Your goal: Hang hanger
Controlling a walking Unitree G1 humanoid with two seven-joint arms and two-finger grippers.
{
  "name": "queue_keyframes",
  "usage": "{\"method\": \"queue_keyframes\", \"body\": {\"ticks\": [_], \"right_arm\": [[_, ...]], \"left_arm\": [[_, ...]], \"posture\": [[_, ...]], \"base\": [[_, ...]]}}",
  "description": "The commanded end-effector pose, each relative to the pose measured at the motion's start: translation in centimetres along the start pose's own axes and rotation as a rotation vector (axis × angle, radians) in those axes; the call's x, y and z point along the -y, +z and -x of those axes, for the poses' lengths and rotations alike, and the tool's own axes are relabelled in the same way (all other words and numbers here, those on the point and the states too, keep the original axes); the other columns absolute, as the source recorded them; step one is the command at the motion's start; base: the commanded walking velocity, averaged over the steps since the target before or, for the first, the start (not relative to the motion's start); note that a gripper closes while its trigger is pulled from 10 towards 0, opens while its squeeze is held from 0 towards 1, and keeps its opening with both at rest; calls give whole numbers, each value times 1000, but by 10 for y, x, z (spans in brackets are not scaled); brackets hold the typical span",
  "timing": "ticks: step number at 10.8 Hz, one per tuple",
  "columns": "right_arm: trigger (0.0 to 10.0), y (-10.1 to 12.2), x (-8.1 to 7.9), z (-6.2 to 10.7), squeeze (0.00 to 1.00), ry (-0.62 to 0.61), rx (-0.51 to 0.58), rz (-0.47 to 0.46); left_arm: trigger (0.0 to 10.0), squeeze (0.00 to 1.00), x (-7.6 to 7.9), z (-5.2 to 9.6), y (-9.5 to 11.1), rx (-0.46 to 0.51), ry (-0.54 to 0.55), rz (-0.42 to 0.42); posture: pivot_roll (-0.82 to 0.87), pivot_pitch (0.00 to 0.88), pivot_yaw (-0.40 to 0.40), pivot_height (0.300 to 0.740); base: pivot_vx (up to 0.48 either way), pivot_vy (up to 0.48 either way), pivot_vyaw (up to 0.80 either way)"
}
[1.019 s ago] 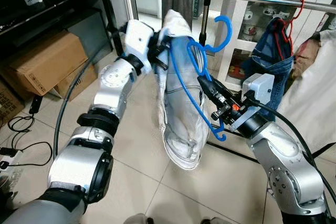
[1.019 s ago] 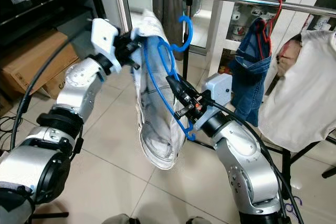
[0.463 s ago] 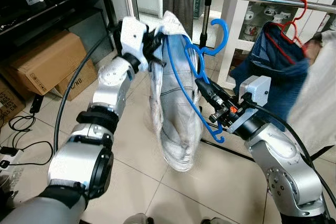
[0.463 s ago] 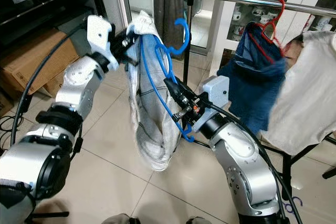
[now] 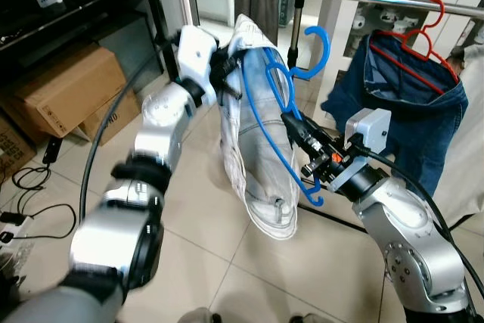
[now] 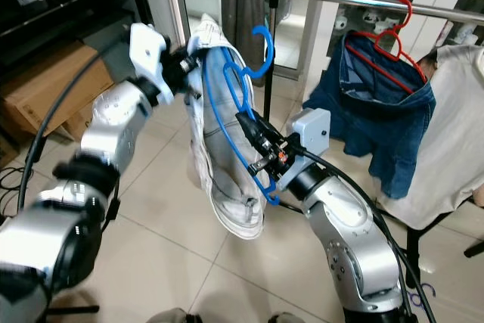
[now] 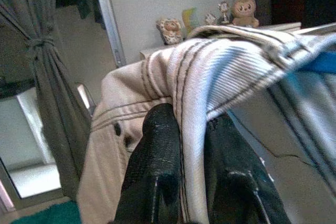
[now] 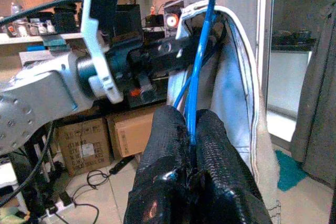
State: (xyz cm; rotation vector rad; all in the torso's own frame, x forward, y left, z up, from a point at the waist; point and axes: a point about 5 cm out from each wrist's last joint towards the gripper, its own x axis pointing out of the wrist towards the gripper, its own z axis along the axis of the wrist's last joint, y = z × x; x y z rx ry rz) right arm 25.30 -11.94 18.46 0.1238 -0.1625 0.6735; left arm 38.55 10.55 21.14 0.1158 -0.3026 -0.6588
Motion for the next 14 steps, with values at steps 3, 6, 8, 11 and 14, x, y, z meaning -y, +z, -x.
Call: {"method": "queue_keyframes", "body": {"ticks": [3, 6, 8, 11, 14], "right_arm": [[0, 12, -4, -3, 0, 11, 65, 26], [0, 11, -4, -5, 0, 11, 68, 23], [0, 9, -3, -5, 0, 7, 70, 18], [0, 6, 1, -5, 0, -7, 75, 6], [0, 5, 5, -5, 0, -18, 74, 9]], "left_arm": [[10000, 1000, 8, 7, 3, 40, -59, -13], [10000, 1000, 7, 19, 3, 46, -69, -20], [10000, 1000, 5, 41, 10, 42, -149, -7], [10000, 1000, 15, 68, 24, 5, -343, 98], [10000, 1000, 15, 77, 33, -1, -352, 120]], "posture": [[-91, 0, 76, 740], [-83, 0, 74, 740], [-76, 0, 79, 740], [-63, 6, 82, 740], [-57, 6, 81, 740]], "base": [[0, 0, 0], [0, 0, 0], [0, 0, 0], [0, 0, 0], [0, 0, 0]]}}
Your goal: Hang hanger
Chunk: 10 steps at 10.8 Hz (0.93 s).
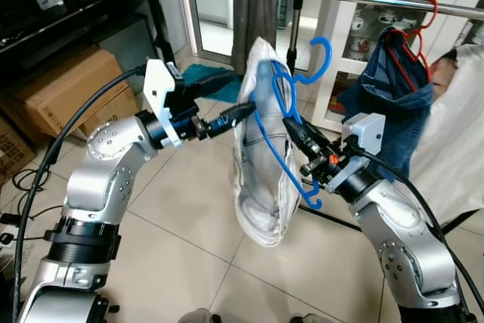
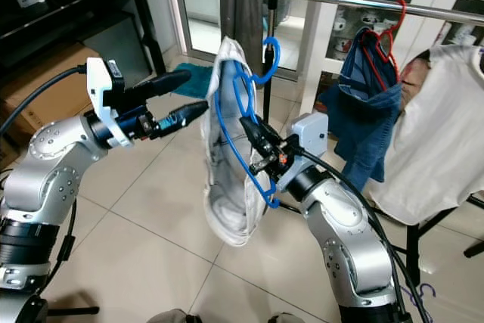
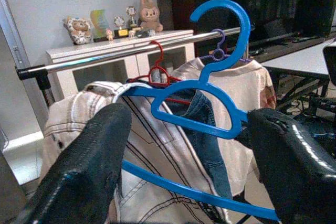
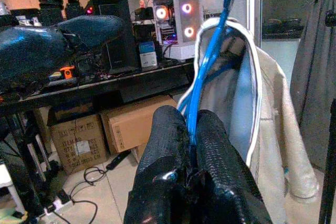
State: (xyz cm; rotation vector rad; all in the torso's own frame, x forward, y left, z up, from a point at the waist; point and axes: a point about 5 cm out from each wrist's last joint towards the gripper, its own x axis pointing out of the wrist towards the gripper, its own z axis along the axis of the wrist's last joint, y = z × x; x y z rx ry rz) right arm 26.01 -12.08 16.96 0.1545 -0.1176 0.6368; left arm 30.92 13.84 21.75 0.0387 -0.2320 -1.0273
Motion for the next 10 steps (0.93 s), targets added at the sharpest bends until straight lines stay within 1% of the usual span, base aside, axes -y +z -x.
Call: {"method": "queue_keyframes", "body": {"ticks": [1, 2, 3, 4, 5, 6, 7, 8, 9, 10], "right_arm": [[0, 19, -2, -3, 0, 26, 105, 47], [0, 19, -1, -3, 0, 25, 106, 48], [0, 19, 1, -2, 0, 25, 106, 52], [0, 19, 4, 0, 0, 50, 99, 65], [0, 21, 4, 1, 0, 82, 100, 69], [0, 27, 7, 4, 0, 143, 104, 84], [0, 30, 9, 7, 0, 181, 105, 93], [0, 33, 12, 14, 0, 268, 88, 106], [0, 33, 13, 17, 0, 314, 75, 105], [0, 31, 13, 20, 0, 381, 50, 107]], "left_arm": [[10000, 1000, -3, 6, 6, -5, 16, -16], [10000, 1000, -2, 10, 13, -8, 21, -4], [10000, 1000, -9, 17, 27, 0, 19, -27], [10000, 1000, -21, 25, 44, -1, -12, -57], [10000, 1000, -29, 31, 51, -32, -31, -90], [10000, 1000, -46, 44, 60, -118, -47, -160], [10000, 1000, -54, 53, 66, -167, -56, -197], [10000, 1000, -74, 71, 80, -263, -98, -233], [10000, 1000, -80, 79, 84, -315, -153, -270], [10000, 1000, -85, 81, 88, -377, -241, -339]], "posture": [[-58, 5, 82, 740], [-58, 5, 82, 740], [-54, 2, 76, 740], [-50, 0, 72, 740], [-46, 0, 70, 740], [-41, 0, 68, 740], [-41, 0, 68, 740], [-24, 0, 61, 740], [-24, 0, 61, 740], [-5, 3, 65, 740]], "base": [[0, 0, 0], [0, 0, 0], [0, 0, 0], [0, 0, 0], [0, 0, 0], [0, 0, 0], [0, 0, 0], [0, 0, 0], [0, 0, 0], [0, 0, 0]]}}
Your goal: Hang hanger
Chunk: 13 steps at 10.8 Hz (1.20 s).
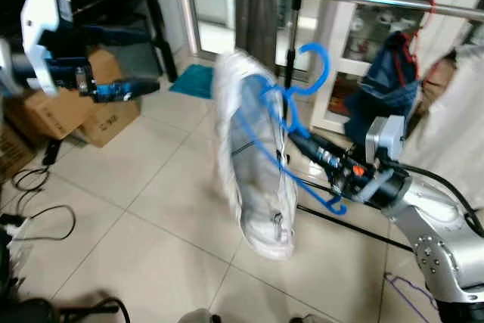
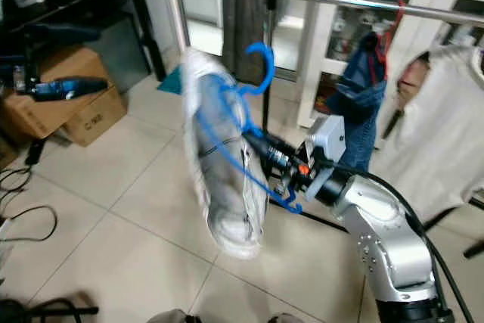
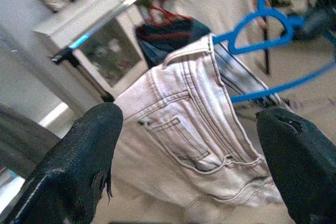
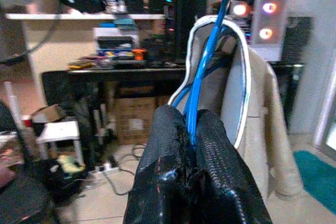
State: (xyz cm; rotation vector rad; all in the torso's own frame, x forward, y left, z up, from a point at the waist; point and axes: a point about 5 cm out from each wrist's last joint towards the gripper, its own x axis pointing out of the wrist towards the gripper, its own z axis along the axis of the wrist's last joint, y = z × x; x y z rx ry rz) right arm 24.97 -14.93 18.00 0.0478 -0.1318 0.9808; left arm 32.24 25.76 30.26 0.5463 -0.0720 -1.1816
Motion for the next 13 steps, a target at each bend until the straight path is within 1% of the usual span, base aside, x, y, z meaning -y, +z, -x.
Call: {"method": "queue_keyframes", "body": {"ticks": [1, 2, 3, 4, 5, 6, 7, 8, 9, 10, 11, 12, 13], "right_arm": [[0, 15, -1, -3, 0, 56, 75, 44], [0, 17, -4, -2, 0, 102, 65, 49], [0, 18, -5, -1, 0, 127, 60, 58], [0, 22, -7, 0, 0, 168, 57, 80], [0, 24, -8, 1, 0, 191, 51, 93], [0, 27, -11, 3, 0, 216, 44, 104], [0, 30, -13, 4, 0, 238, 45, 113], [0, 33, -15, 4, 0, 258, 46, 120], [0, 35, -17, 5, 0, 272, 43, 122], [0, 36, -19, 5, 0, 290, 37, 126], [0, 37, -20, 6, 0, 297, 33, 127], [0, 38, -20, 6, 0, 305, 31, 130], [0, 39, -21, 5, 0, 315, 28, 131]], "left_arm": [[10000, 1000, -2, -2, 2, -27, -49, -12], [10000, 1000, -4, -10, 6, -23, -116, -26], [10000, 1000, -3, -16, 5, -17, -166, -26], [10000, 1000, -2, -29, 3, -6, -219, -25], [10000, 1000, -3, -32, 4, 14, -222, -31], [10000, 992, -6, -36, 8, 55, -221, 8], [10000, 835, -7, -41, 9, 69, -246, 56], [10000, 741, -4, -47, 7, 53, -281, 68], [10000, 584, -2, -50, 6, 49, -307, 90], [10000, 333, 6, -52, 1, 20, -365, 140], [7451, 98, 11, -53, -2, -4, -394, 153], [0, 0, 16, -56, -6, -38, -436, 152], [0, 0, 19, -57, -8, -73, -470, 150]], "posture": [[-5, 3, 65, 740], [-2, 5, 72, 740], [-4, 5, 78, 740], [-10, 5, 86, 740], [-14, 5, 90, 740], [-16, 6, 96, 740], [-19, 8, 100, 740], [-23, 12, 105, 740], [-24, 12, 107, 740], [-28, 14, 111, 740], [-30, 13, 113, 740], [-30, 13, 113, 740], [-32, 14, 117, 740]], "base": [[0, 0, 0], [0, 0, 0], [0, 0, 0], [0, 0, 0], [0, 0, 0], [0, 0, 0], [0, 0, 0], [0, 0, 0], [0, 0, 0], [0, 0, 0], [0, 0, 0], [0, 0, 0], [0, 0, 0]]}}
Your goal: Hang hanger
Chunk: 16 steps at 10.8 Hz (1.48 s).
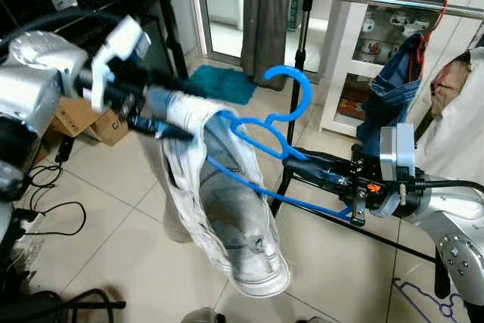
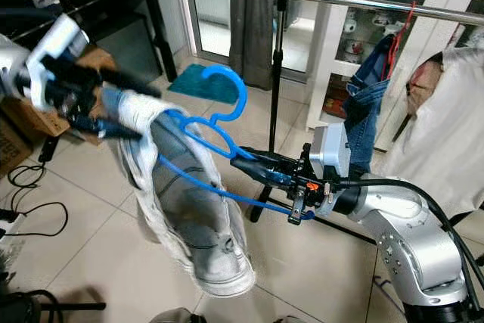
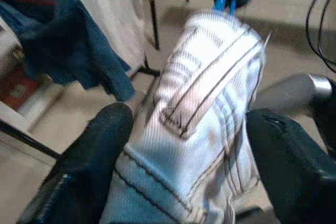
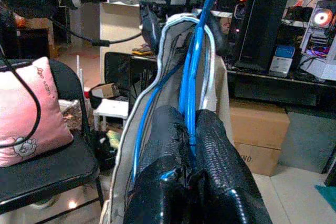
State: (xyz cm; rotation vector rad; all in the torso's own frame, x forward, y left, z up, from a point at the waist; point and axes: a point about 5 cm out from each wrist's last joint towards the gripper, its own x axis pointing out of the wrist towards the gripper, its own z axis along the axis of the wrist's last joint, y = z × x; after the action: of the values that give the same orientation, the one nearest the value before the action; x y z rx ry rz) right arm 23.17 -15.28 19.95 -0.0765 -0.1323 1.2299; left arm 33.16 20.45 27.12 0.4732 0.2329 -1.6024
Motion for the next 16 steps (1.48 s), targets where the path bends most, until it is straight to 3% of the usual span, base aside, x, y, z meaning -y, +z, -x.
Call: {"method": "queue_keyframes", "body": {"ticks": [1, 7, 10, 16], "right_arm": [[0, 19, -6, -7, 0, 65, 72, 59], [0, 20, -7, -7, 0, 93, 56, 65], [0, 21, -6, -7, 0, 89, 58, 68], [0, 23, -4, -8, 0, 75, 65, 77]], "left_arm": [[0, 0, 2, 0, 1, -30, -26, -6], [0, 0, 2, -2, -6, -38, -46, 25], [0, 0, 3, 0, -12, -85, -47, 96], [0, 0, -3, 5, -20, -140, 2, 103]], "posture": [[-31, 14, 116, 740], [-31, 7, 111, 740], [-28, 8, 107, 740], [-28, 5, 108, 740]], "base": [[0, 0, 0], [0, 0, 0], [0, 0, 0], [0, 0, 0]]}}
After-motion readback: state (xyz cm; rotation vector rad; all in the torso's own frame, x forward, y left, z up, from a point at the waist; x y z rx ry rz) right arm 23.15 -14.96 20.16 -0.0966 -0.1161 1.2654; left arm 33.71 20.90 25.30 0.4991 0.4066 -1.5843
